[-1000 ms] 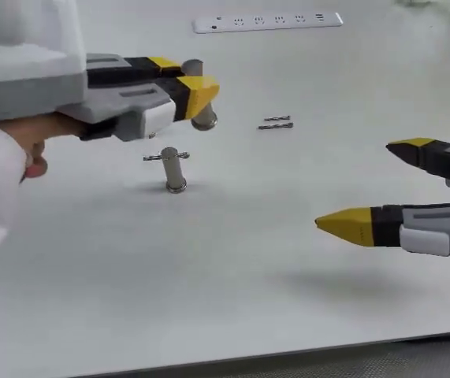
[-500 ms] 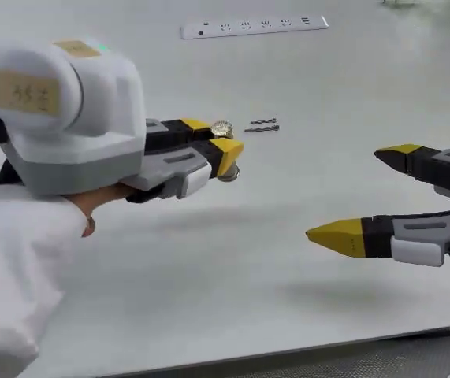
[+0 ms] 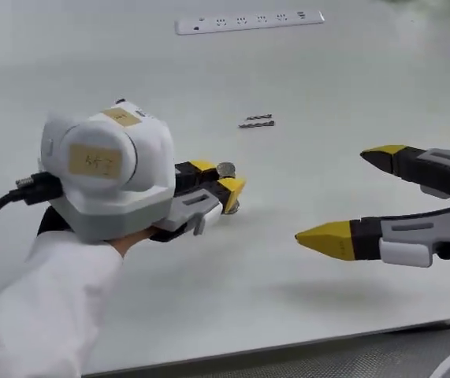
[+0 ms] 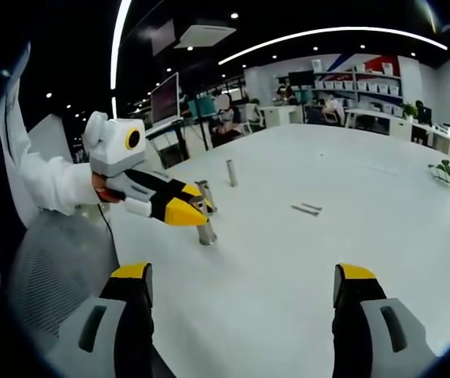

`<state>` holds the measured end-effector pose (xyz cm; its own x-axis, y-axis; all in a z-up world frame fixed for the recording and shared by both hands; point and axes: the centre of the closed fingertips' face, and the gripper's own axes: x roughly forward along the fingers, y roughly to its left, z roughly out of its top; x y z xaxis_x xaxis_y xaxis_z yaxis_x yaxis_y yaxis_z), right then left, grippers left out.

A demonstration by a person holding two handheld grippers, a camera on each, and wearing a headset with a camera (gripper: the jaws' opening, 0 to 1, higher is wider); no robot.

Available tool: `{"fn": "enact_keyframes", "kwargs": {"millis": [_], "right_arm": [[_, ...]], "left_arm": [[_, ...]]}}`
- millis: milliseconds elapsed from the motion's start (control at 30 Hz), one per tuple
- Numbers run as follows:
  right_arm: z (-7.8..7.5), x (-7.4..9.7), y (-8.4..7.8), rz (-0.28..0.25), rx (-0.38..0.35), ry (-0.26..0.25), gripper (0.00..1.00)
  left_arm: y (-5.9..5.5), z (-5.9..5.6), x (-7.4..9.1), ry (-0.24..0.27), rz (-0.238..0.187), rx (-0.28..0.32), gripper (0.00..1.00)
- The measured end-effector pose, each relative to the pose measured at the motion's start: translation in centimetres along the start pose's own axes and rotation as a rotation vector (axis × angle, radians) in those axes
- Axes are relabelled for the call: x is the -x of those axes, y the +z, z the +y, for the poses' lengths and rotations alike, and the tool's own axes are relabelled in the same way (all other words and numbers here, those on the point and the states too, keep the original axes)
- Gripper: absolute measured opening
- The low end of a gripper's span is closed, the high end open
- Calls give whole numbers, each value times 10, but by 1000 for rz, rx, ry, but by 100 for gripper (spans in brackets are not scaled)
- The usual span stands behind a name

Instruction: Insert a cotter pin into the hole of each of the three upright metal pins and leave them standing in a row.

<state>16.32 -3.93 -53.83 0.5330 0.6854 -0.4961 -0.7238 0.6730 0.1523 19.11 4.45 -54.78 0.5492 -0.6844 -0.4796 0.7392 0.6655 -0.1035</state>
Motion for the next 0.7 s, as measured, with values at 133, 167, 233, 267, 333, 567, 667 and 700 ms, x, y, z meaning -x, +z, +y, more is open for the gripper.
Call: {"fn": "enact_keyframes", "kwargs": {"millis": [133,167,233,267,333,567,667,700], "right_arm": [[2,0,-2,5,1,9,93],[3,0,-3,8,2,12,93],[4,0,-4,12,2,15,94],[4,-1,-4,15,2,17,94],[5,-1,-5,19,4,22,94],[8,-2,-7,24,6,30,94],[10,-2,-7,26,3,32,94],[11,-2,-7,28,3,33,94]], "left_arm": [[-5,1,-1,11,3,-2,9],[-6,1,-1,12,4,-1,9],[-8,1,-1,12,5,7,9],[-8,0,-1,11,5,12,10],[-11,0,-1,14,10,15,10],[-20,2,0,25,25,29,10],[-21,3,0,36,21,33,10],[-22,4,1,47,22,45,10]]}}
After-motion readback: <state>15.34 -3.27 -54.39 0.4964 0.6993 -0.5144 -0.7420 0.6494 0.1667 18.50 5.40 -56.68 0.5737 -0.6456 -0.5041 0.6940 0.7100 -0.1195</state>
